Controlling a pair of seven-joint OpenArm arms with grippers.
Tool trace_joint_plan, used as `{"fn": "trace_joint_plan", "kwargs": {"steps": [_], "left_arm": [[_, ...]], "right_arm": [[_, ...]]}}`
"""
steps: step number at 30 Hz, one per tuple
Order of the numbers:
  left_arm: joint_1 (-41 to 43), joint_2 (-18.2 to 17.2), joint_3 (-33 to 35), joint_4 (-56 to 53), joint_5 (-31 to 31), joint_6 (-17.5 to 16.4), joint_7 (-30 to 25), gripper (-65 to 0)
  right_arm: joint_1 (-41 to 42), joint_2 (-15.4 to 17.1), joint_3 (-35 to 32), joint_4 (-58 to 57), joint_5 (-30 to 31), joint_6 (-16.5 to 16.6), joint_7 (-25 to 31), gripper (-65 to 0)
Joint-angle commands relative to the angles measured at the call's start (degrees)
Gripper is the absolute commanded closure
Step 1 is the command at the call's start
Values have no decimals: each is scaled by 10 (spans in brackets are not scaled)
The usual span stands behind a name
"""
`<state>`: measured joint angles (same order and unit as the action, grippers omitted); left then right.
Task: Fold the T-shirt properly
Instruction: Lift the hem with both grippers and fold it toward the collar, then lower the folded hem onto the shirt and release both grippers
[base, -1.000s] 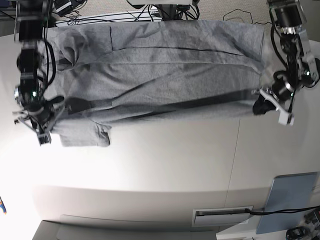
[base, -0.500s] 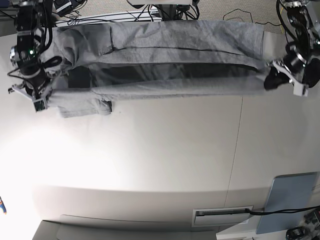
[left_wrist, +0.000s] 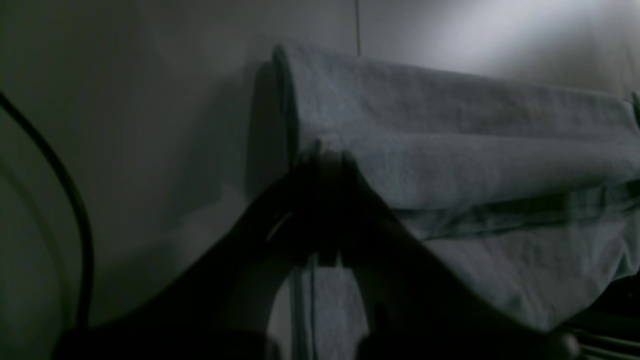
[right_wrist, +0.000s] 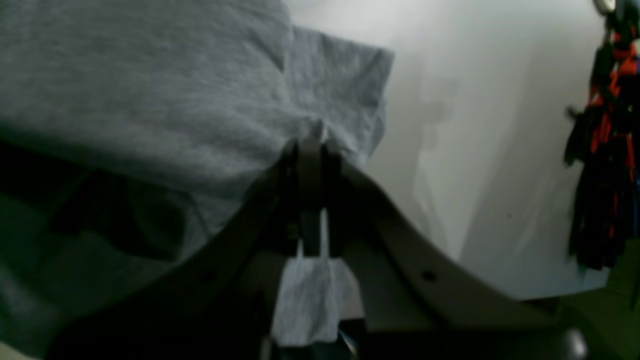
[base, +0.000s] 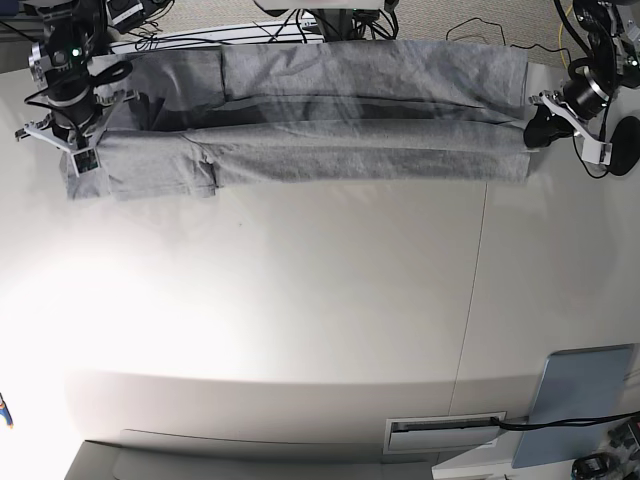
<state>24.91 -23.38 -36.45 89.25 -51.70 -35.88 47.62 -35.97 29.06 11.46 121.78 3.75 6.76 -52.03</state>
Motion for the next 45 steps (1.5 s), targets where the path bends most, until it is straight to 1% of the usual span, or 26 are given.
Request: {"fn": "trace_joint_plan", "kwargs": {"steps": [1,8,21,26,29,34,37,45], "left_arm": [[0,-12,-5,9,-10,-2,-8,0],[0,-12,-5,9,-10,-2,-4,0],[0,-12,-5,11,-12,-2,7,0],[0,-12,-5,30,-38,-2,26,0],[0,-12,-5,48,-34,-2,40,0],[2,-12,-5,54,-23,0,46,0],[11,-12,-5,55,-23,0,47,0],[39,-12,-5,55,-23,0,42,0]], "right_arm": [[-7,9,7,11,-12,-7,-1,0],[-35,9,7,12,-23,-19,-17,0],[-34,9,7,12,-23,-19,-20,0],[-34,9,7,12,-23,-19,-20,0],[-34,9,7,12,-23,-19,-20,0],[-34,9,7,12,-24,-19,-24,0],[-34,9,7,12,-37,-19,-26,0],[-34,9,7,12,-38,-19,-27,0]]}}
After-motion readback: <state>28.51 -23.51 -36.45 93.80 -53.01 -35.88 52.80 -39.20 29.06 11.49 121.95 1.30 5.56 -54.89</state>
